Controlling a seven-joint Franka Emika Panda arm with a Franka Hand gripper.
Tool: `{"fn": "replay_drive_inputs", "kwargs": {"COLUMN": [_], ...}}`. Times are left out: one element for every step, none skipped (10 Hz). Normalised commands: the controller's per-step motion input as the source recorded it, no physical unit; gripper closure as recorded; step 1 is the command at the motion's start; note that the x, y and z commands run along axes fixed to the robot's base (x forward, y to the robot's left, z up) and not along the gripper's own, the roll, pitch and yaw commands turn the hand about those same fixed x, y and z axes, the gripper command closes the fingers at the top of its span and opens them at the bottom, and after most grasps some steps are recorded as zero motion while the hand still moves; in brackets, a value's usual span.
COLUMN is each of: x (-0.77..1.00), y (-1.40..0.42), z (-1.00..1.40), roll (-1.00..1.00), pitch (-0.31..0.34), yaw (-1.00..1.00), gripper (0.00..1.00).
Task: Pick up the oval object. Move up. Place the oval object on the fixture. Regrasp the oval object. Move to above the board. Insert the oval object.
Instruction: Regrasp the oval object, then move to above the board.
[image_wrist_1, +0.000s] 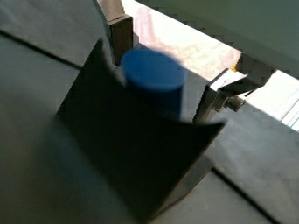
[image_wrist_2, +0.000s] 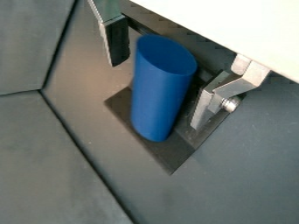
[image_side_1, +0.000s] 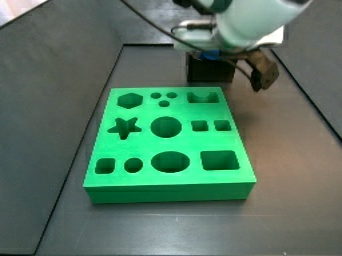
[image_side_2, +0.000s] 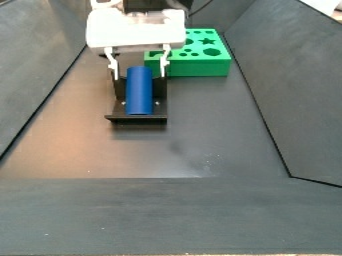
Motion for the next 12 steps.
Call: {"fn": "replay_drive_inputs", "kwargs": {"x": [0.07, 0.05, 0.01, 0.01, 0.01, 0.01, 0.0, 0.01, 0.01, 0.01, 0.01, 0.01], "y": [0.01, 0.0, 0.0, 0.0, 0.0, 0.0, 0.0, 0.04, 0.04, 0.04, 0.04, 0.04], "z": [-0.29, -0.21, -0.17, -0.17, -0.17, -0.17, 0.0, 1.0, 1.0, 1.0, 1.0, 1.0], "roll": [0.06, 0.05, 0.04, 0.04, 0.04, 0.04, 0.0, -0.07, -0.09, -0.09, -0.08, -0.07], "pitch": [-0.017, -0.005, -0.006, -0.006, -0.006, -0.006, 0.0, 0.24, 0.237, 0.219, 0.172, 0.143], "yaw": [-0.01, 0.0, 0.01, 0.01, 0.01, 0.01, 0.0, 0.07, 0.08, 0.11, 0.15, 0.16], "gripper": [0.0, 0.0, 0.0, 0.0, 0.0, 0.0, 1.0, 1.0, 1.0, 1.0, 1.0, 1.0]}}
